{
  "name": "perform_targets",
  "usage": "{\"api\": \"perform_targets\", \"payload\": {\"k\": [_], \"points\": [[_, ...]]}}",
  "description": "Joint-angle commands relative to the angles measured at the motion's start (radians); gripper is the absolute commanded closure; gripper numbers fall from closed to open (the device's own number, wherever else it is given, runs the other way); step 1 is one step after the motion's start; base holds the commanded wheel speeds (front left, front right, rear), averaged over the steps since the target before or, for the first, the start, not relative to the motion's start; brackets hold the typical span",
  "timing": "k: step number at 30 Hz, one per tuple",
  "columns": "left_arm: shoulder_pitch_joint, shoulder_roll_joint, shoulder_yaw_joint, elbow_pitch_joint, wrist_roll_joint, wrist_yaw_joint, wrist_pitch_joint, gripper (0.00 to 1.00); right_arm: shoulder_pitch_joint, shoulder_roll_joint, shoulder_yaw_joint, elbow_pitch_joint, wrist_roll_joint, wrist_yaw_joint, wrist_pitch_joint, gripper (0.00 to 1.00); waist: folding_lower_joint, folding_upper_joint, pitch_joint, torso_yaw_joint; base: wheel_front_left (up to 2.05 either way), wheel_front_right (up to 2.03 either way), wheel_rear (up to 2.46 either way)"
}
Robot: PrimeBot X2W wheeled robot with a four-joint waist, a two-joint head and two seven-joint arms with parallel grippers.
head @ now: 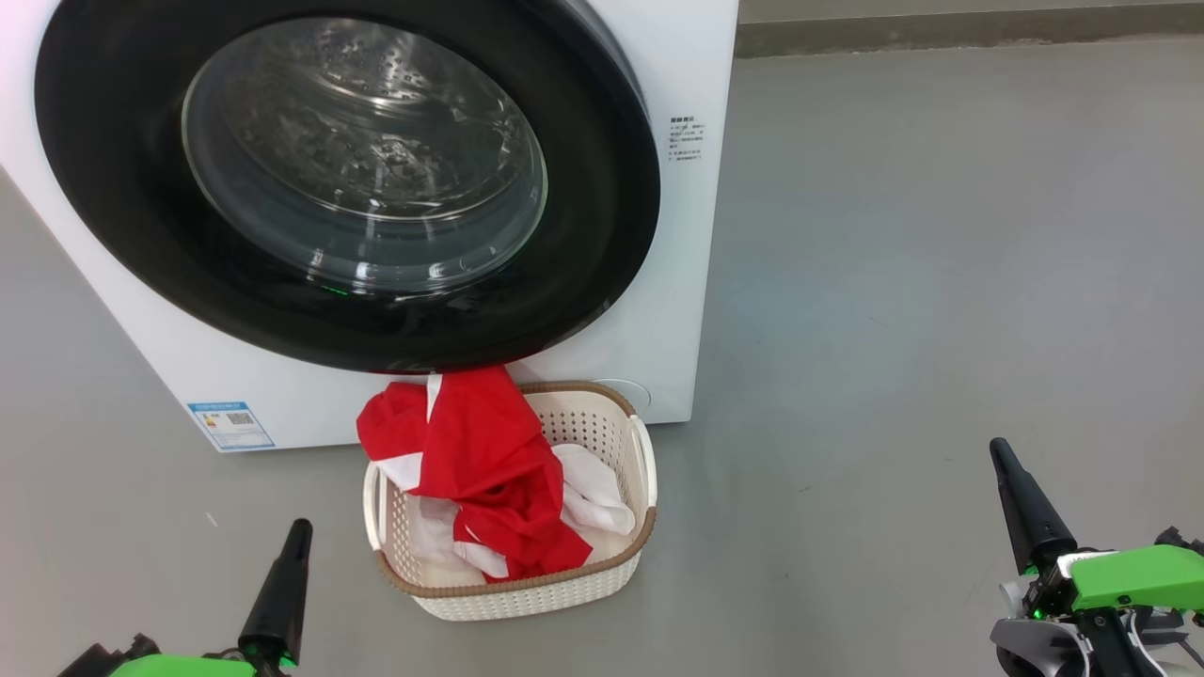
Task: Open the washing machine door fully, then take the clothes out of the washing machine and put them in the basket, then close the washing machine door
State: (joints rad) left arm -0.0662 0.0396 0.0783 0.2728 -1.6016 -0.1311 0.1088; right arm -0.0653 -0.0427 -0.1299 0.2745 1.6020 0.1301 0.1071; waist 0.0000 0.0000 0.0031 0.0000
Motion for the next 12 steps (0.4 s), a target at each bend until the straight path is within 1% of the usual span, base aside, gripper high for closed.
{"api": "perform_targets", "payload": {"k": [1, 12], "points": [[-0.042, 0.011, 0.036, -0.028, -0.007, 0.000, 0.004, 1.00, -0.043, -0.008, 0.016, -0.030, 0.006, 0.001, 0.006, 1.00, 0.0000, 0.0000, 0.000, 0.000, 0.00, 0.00, 0.00], [-0.042, 0.011, 0.035, -0.028, -0.007, 0.000, 0.004, 1.00, -0.043, -0.008, 0.016, -0.030, 0.006, 0.001, 0.007, 1.00, 0.0000, 0.0000, 0.000, 0.000, 0.00, 0.00, 0.00]]}}
